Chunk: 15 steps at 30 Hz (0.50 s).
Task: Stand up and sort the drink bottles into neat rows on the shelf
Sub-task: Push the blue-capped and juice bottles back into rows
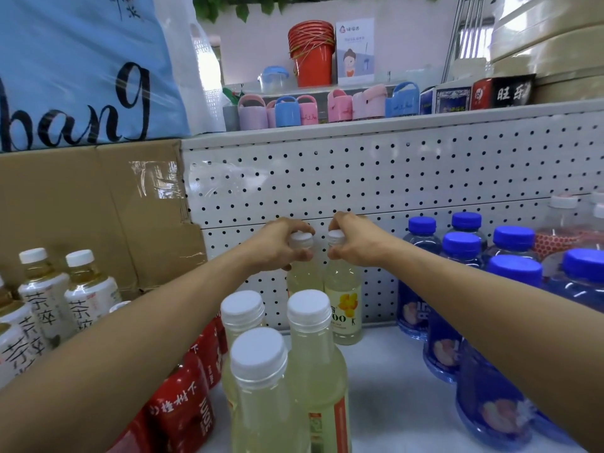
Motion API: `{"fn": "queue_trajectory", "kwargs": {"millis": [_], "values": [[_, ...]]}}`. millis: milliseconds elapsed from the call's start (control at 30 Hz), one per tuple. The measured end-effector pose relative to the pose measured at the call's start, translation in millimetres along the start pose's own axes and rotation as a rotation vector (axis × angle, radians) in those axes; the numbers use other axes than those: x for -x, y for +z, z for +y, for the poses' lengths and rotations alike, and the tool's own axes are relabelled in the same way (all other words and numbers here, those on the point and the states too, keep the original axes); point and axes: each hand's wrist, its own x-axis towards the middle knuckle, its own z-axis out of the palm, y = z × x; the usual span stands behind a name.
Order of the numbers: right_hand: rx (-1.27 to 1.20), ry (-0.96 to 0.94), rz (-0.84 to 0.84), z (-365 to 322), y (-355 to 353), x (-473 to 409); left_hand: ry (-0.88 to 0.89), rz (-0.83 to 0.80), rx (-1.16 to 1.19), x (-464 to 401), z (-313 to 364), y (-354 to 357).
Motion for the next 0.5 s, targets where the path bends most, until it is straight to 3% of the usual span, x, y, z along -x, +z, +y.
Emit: {"fn": "queue_trajectory", "kwargs": {"millis": [333,500], "values": [[0.038,-0.016,0.027,0,5,0,0.067,0.043,-0.106,7,2,2],[0.014,0.025,0.103,-5,16,18,-0.029,0.004,0.158,32,15,-6]]}}
